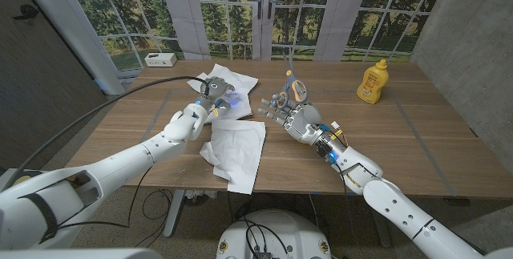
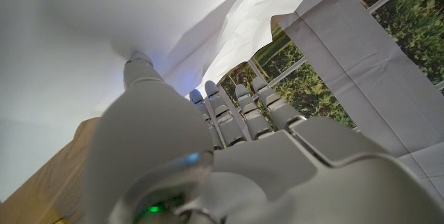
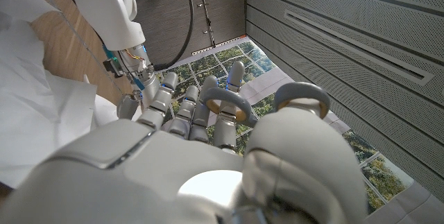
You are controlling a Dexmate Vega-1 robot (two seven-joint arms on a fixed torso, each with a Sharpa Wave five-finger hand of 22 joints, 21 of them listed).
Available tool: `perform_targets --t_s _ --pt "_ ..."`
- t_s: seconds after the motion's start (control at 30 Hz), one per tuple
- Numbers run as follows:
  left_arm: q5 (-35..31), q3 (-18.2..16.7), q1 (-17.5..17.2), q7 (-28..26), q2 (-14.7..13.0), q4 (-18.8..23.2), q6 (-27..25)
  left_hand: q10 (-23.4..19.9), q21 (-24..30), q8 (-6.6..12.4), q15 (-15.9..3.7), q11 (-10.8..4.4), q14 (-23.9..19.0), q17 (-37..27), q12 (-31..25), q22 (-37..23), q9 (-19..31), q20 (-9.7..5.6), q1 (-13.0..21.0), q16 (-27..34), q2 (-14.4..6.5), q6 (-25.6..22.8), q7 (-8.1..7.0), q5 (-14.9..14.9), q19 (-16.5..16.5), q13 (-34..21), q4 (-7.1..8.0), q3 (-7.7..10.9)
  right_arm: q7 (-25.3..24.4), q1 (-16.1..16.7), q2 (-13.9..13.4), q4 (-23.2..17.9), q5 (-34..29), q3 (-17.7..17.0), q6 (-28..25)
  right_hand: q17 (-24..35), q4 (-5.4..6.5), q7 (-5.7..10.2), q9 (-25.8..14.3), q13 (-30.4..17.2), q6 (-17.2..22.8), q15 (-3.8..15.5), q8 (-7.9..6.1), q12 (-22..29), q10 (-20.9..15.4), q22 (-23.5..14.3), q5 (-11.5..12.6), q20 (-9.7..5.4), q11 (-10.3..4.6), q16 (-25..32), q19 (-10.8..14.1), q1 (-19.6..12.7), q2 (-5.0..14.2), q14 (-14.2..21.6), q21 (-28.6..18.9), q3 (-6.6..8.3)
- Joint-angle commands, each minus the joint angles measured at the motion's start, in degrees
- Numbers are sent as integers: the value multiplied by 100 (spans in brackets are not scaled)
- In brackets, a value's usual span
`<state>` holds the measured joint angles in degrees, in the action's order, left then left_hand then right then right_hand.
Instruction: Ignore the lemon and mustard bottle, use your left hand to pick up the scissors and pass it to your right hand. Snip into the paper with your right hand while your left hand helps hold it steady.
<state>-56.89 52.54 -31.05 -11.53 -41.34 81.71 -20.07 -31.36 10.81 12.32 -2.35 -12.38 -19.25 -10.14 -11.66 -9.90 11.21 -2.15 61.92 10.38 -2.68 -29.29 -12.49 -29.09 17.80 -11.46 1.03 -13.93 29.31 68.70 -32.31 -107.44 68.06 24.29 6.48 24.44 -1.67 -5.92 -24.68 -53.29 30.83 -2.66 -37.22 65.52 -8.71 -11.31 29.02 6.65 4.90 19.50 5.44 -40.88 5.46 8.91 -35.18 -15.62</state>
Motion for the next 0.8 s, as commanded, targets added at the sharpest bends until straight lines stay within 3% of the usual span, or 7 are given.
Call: perform_targets --t_s 0.03,0.27,0.3,0.43,0.8 --pt "54 30 25 -123 42 -91 -1 -71 34 17 -1006 10 -75 -16 -41 -2 14 -712 0 41 -52 -88 -7 -32 49 -11 25 13 -18 -32 8 18 -21 18 -19 2 -34 -14 -26 -9 54 22 5 51 -44 -14 -10 28 -15 -15 43 -65 -22 45 24 -3" --pt "131 40 70 -136 44 -145 99 -312 34 53 -1011 14 -204 -14 -104 0 7 -748 -145 54 -108 -308 -7 40 97 -6 113 -26 -32 -27 18 29 -8 9 -17 1 -42 -15 -26 4 79 35 9 62 -65 -14 -10 24 -26 -15 52 -71 -21 57 30 -1" --pt "168 32 73 -150 48 -157 131 -407 45 83 -1024 19 -251 -12 -122 0 4 -806 -131 53 -145 -439 -6 54 143 1 111 -10 -3 -29 27 44 15 7 -17 1 -43 -21 -27 7 81 37 10 65 -72 -14 -10 24 -19 -16 53 -72 -21 56 32 0" --pt "201 68 117 3 52 -161 169 -816 44 78 -1044 38 -366 -5 -191 -2 -7 -907 -36 42 -314 -646 7 116 231 25 80 88 3 -29 33 55 25 1 -17 2 -47 -15 -28 15 92 34 14 65 -69 -14 -10 23 -30 -16 57 -74 -18 58 36 1" --pt "280 114 201 141 126 -256 193 -1344 39 63 -1052 27 -715 -2 -146 -4 -22 -915 113 25 -510 -1117 16 336 342 40 -26 275 -38 -64 30 75 12 -13 -44 5 -53 -8 -33 17 121 38 22 87 -84 -15 -12 27 -27 -14 62 -73 -11 70 48 4"
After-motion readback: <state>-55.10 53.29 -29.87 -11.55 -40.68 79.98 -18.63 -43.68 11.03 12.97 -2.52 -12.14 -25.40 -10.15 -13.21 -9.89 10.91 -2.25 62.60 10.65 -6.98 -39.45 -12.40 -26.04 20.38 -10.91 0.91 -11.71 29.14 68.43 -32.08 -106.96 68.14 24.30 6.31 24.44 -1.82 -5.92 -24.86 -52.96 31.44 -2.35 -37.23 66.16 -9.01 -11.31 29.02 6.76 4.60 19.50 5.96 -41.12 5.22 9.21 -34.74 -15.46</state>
